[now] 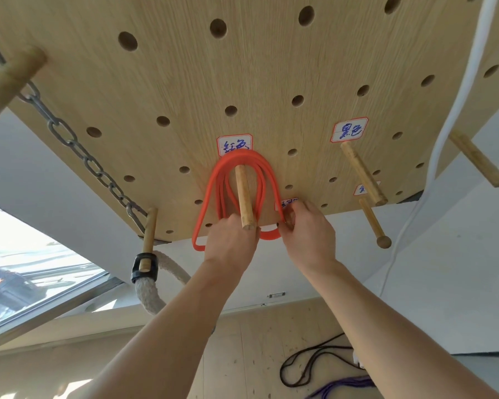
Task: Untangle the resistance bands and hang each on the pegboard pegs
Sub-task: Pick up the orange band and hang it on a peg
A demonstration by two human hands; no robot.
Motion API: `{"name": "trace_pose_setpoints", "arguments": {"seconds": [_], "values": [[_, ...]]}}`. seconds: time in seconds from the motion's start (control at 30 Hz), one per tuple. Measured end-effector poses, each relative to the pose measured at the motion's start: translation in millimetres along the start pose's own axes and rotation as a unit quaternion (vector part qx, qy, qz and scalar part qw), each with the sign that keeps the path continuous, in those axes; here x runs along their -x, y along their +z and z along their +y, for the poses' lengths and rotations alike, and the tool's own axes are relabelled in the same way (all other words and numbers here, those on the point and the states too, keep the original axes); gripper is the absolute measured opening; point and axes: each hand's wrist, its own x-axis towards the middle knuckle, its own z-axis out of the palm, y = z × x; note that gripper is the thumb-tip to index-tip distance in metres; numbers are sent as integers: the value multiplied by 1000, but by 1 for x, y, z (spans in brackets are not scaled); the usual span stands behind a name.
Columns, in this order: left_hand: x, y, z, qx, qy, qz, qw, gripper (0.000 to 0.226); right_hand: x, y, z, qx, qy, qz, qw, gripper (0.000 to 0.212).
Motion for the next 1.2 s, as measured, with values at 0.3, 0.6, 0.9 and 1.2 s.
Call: {"name": "trace_pose_setpoints", "arguments": {"seconds": [0.3, 0.6, 0.9, 1.2], "values": [[-5, 1, 0, 22, -45, -5, 999, 16, -10, 3, 4, 3, -41, -23, 999, 11], [-3, 4, 2, 41, -58, 4, 997, 14, 9, 10, 5, 39, -74, 43, 996, 15], [2, 0, -5, 46, -22, 37, 998, 13, -1, 13, -2, 72, -66, 44, 994, 26], [-7, -15, -7, 68, 2, 51, 996, 20, -1, 15, 0, 42, -46, 41, 997, 13]]}}
